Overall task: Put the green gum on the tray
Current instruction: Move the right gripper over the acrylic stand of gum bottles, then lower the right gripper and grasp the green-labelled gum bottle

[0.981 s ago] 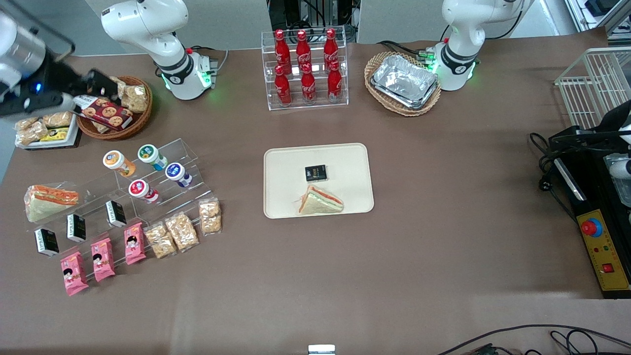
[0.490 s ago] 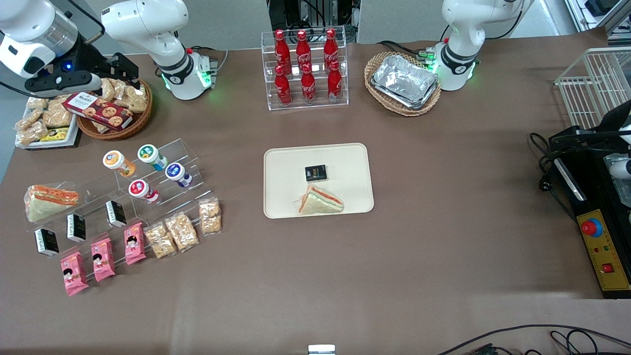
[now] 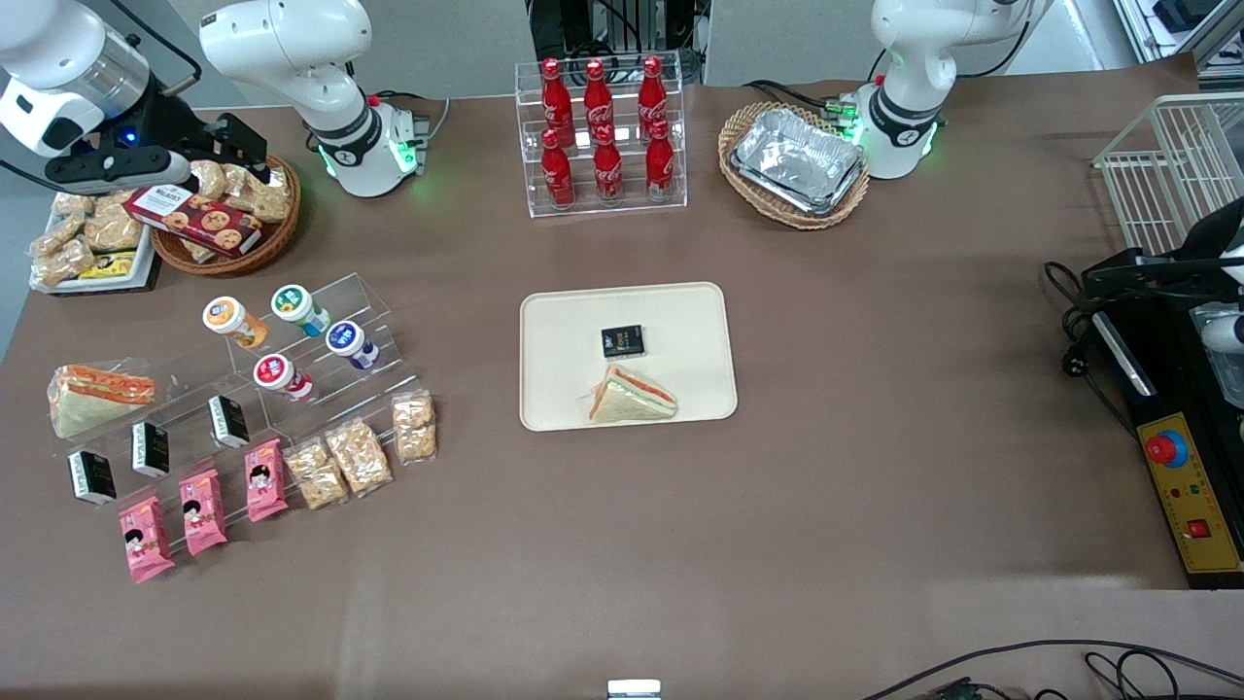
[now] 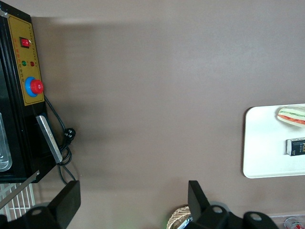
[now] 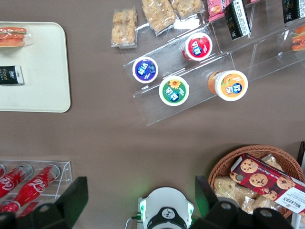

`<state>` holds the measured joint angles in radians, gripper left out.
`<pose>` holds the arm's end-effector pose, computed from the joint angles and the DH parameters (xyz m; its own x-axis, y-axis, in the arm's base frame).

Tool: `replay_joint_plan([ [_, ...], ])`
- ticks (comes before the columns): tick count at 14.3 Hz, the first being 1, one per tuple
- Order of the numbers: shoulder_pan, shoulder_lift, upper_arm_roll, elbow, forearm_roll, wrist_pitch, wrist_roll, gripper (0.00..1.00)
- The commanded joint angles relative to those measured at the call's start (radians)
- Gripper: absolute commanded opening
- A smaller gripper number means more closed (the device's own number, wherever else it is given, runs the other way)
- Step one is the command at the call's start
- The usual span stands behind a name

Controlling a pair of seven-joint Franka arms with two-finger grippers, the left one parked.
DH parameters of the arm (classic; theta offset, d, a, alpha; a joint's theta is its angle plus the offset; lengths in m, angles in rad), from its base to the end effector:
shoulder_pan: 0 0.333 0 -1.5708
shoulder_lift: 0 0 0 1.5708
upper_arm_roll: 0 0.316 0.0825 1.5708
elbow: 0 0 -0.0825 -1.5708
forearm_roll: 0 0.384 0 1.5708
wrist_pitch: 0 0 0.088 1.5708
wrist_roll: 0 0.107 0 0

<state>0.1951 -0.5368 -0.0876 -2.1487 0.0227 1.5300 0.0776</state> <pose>0.3742 0.0356 0.5988 0.9950 0.0465 -0.0883 0.0412 -0.9973 -0.0607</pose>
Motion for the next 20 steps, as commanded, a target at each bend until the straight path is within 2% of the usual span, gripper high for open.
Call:
replay_joint_plan([
  [1,-0.009,-0.042,0.005,-0.071,-0.004,0.067,-0.007,1.00],
  [8,-0.025,0.037,0.002,-0.246,-0.007,0.329,-0.009,1.00],
  [11,-0.028,0.063,-0.004,-0.316,-0.047,0.435,-0.009,1.00],
  [20,-0.069,0.189,-0.006,-0.388,-0.049,0.622,-0.009,1.00],
])
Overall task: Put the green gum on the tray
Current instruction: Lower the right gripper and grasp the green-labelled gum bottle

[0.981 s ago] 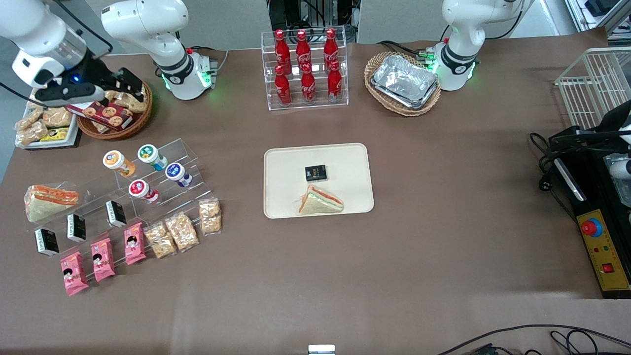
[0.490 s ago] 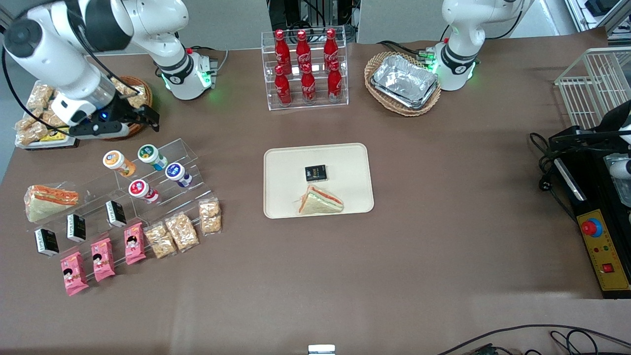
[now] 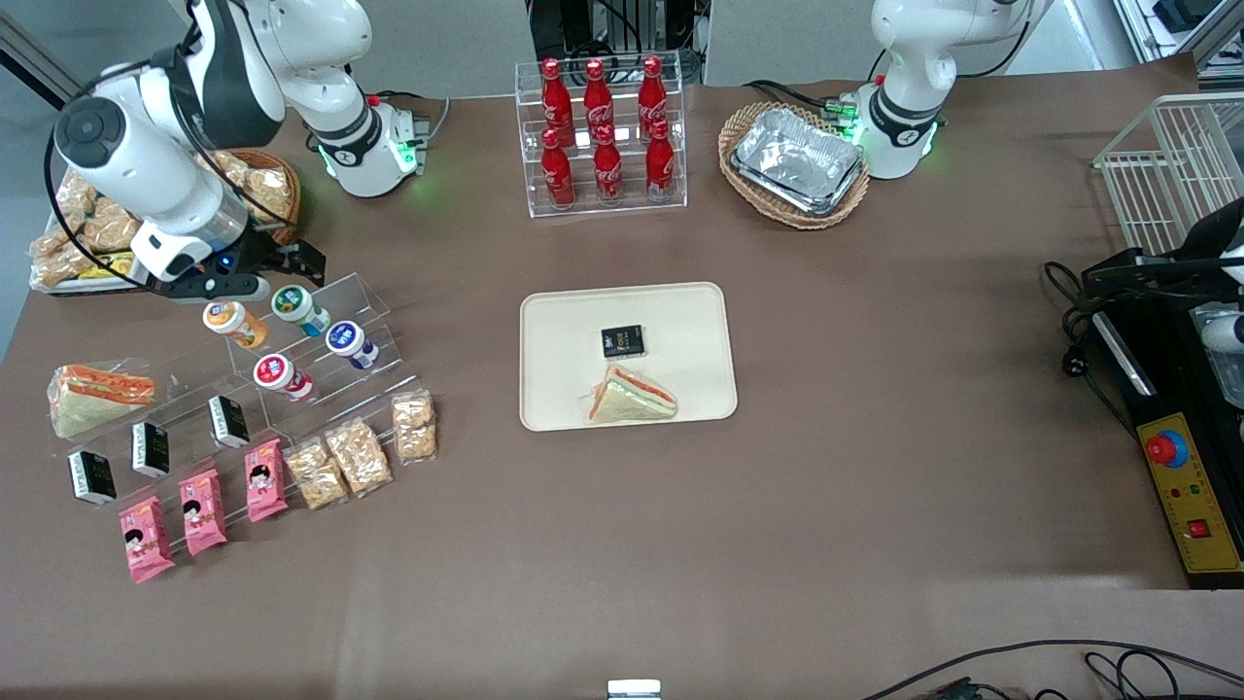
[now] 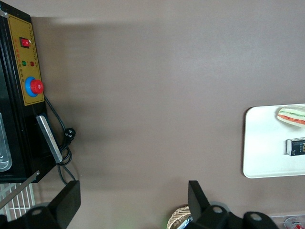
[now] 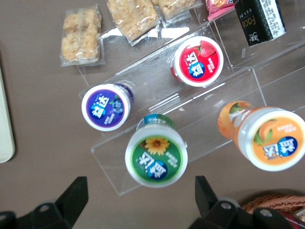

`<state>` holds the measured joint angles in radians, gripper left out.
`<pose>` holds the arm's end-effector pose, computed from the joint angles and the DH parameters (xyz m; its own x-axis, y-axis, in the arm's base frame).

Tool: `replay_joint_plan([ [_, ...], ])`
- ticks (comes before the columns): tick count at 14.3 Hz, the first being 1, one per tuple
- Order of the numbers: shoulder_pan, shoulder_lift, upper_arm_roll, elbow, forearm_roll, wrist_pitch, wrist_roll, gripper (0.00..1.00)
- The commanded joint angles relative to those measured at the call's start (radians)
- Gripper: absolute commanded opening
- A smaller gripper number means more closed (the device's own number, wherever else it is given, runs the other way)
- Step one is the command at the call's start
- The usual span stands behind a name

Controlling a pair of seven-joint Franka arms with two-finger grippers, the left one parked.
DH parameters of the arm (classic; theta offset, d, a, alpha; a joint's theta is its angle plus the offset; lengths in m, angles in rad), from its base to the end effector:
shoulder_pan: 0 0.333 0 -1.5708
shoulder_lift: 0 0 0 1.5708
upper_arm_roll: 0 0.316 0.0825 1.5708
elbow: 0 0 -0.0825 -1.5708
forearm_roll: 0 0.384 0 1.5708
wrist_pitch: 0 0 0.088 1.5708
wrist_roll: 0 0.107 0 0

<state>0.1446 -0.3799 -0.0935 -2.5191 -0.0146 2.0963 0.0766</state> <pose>0.4104 0.0204 0.4085 0.9989 -0.0100 -0.0457 -0.0109 -0.9998 -0.0189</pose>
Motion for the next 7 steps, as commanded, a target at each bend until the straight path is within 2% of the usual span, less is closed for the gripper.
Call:
replay_joint_plan([
  [1,-0.022,0.039,0.001,-0.024,-0.011,0.066,-0.008,1.00],
  [7,-0.023,0.052,0.000,-0.053,-0.011,0.113,-0.008,0.98],
])
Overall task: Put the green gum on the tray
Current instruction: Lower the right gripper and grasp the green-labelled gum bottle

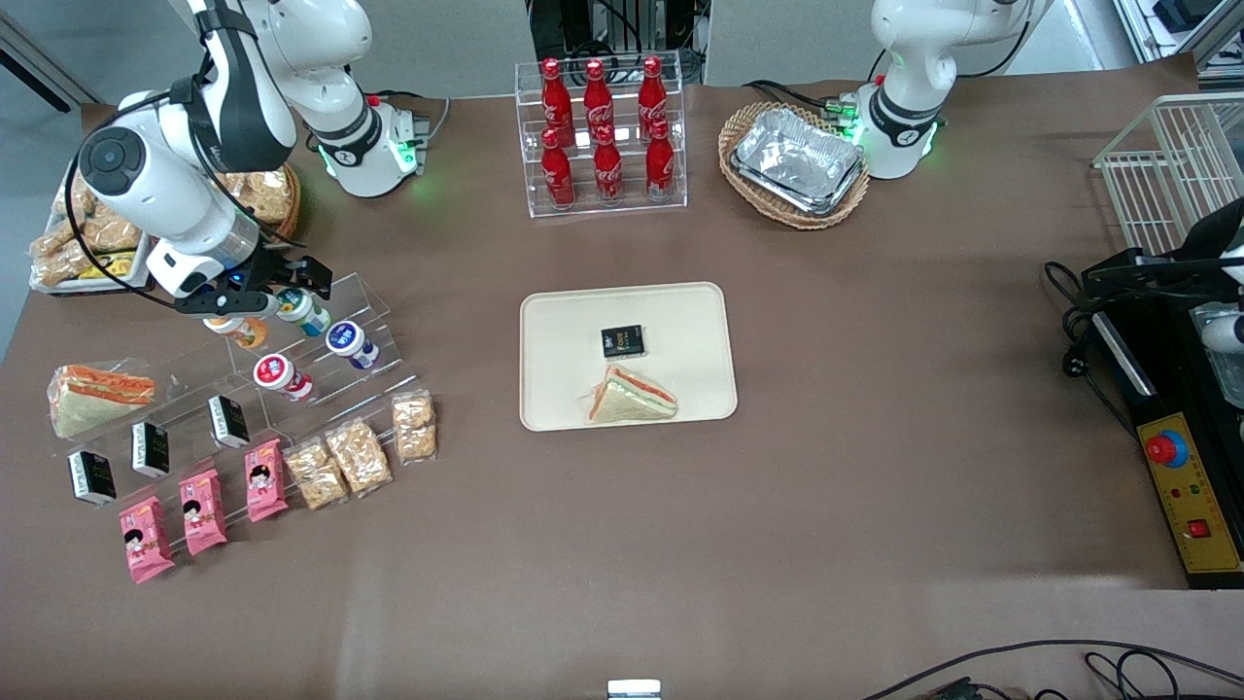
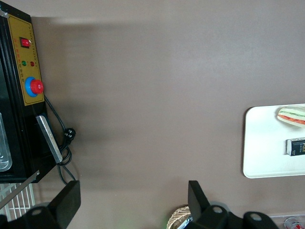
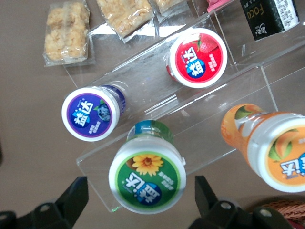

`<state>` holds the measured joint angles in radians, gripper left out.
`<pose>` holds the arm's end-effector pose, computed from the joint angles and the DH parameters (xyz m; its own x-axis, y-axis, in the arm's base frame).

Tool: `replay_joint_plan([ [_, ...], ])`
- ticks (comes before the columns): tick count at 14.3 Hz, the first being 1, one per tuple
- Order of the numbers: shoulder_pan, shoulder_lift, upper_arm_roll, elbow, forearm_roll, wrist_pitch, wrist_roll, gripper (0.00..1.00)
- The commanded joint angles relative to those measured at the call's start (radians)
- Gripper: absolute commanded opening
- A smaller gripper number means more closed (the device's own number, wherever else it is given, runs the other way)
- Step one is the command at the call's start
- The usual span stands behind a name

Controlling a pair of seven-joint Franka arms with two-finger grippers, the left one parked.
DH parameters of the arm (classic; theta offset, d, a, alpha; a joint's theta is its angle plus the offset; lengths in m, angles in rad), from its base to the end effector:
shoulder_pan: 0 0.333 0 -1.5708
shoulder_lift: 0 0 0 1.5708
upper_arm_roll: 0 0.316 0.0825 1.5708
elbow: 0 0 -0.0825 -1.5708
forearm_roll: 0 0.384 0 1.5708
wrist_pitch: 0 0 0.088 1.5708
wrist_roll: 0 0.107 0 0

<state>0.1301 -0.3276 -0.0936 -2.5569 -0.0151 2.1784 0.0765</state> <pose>0.4129 0.0152 0.3771 0.9983 -0.0249 -0.0532 -0.0257 -0.9996 -0.0141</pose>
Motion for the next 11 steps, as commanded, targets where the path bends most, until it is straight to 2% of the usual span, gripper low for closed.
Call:
replay_joint_plan([
  [1,-0.009,0.001,0.000,-0.016,-0.009,0.031,-0.007,0.97],
  [3,-0.009,0.005,0.000,-0.016,-0.011,0.040,-0.007,0.93],
  [6,-0.009,0.015,0.000,-0.016,-0.009,0.046,-0.007,0.82],
  [9,-0.009,0.022,-0.002,-0.014,-0.009,0.054,-0.007,0.56],
  [11,-0.009,0.032,-0.017,-0.008,-0.009,0.054,-0.007,0.35],
])
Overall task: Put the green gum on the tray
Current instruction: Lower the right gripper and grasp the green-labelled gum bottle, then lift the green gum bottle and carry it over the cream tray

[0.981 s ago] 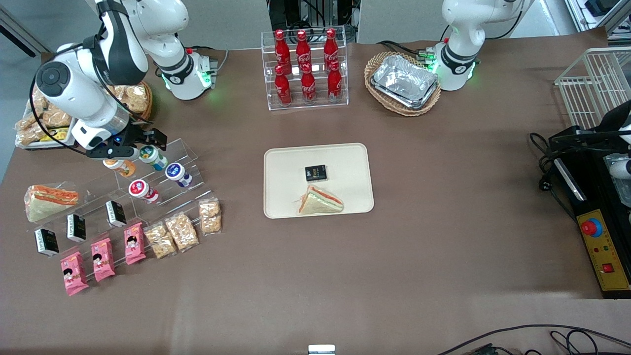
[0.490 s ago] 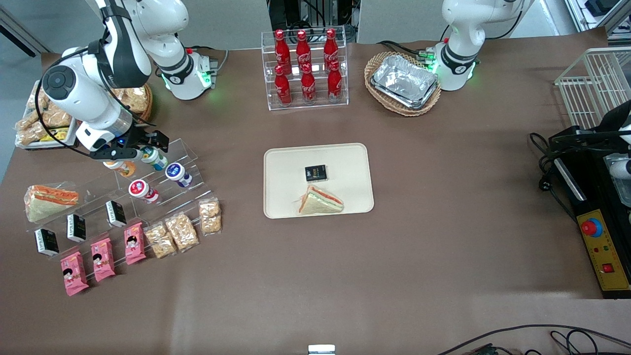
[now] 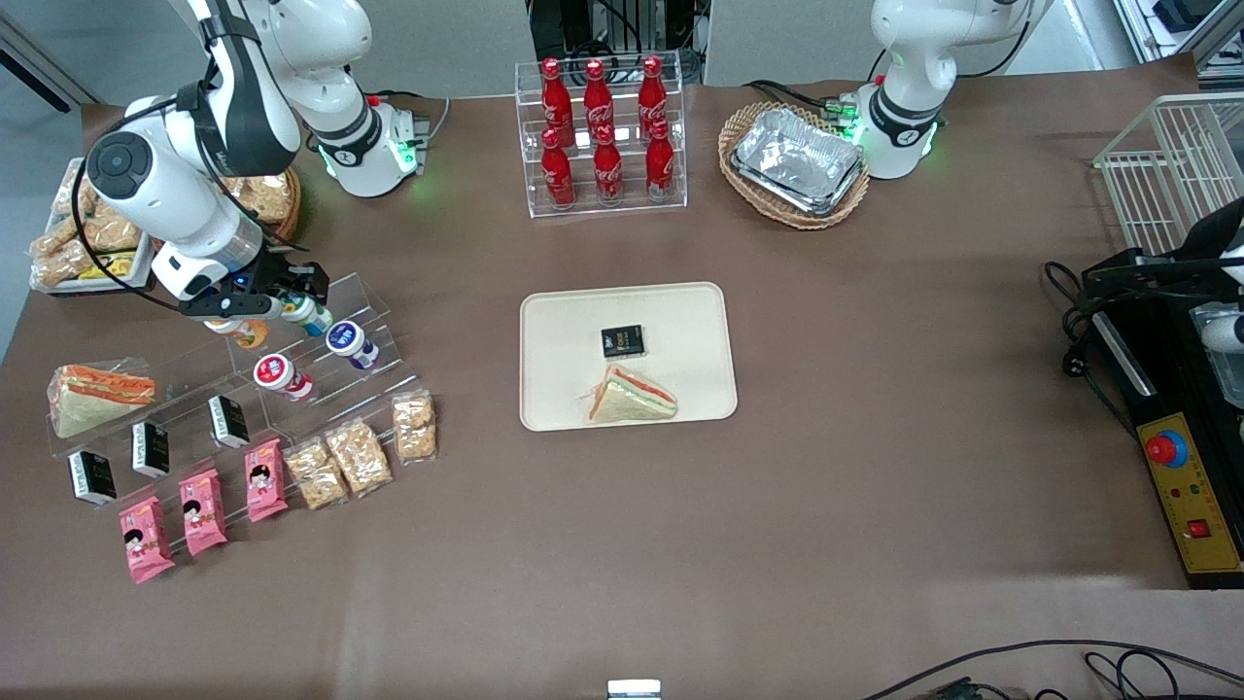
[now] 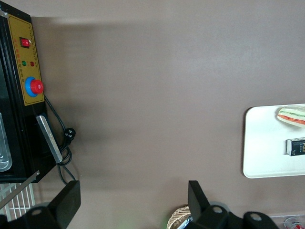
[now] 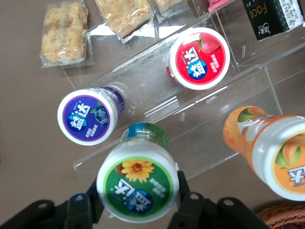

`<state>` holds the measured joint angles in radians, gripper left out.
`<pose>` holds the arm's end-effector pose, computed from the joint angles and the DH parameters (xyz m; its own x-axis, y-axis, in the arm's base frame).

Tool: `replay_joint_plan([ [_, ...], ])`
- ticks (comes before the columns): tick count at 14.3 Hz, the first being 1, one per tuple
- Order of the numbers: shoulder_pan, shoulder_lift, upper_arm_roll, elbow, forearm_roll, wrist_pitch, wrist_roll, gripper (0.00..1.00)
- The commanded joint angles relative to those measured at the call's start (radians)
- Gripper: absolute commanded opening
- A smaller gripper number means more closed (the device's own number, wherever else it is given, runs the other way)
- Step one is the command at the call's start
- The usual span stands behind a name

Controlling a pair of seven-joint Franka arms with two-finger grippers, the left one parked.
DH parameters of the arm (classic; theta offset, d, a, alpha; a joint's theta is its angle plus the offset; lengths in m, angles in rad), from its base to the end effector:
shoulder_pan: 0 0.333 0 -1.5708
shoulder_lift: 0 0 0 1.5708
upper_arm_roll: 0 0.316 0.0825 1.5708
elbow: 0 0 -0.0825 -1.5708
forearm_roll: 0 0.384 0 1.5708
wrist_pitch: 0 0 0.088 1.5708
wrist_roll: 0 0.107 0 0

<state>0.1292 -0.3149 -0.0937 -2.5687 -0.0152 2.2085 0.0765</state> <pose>0.4133 0.0150 0.3692 0.9985 -0.0261 -0.0475 -0.0267 -0.9996 -0.0136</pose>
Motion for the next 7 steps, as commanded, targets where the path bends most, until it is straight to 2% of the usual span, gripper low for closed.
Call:
replay_joint_plan([
  [1,-0.006,0.020,-0.026,0.005,-0.009,0.023,-0.009,0.24],
  [2,-0.005,0.019,-0.026,0.008,-0.009,0.023,-0.011,0.17],
  [5,-0.005,0.008,-0.028,0.012,-0.009,0.017,-0.021,0.16],
  [7,-0.005,-0.036,-0.032,0.034,-0.009,-0.042,-0.069,0.15],
])
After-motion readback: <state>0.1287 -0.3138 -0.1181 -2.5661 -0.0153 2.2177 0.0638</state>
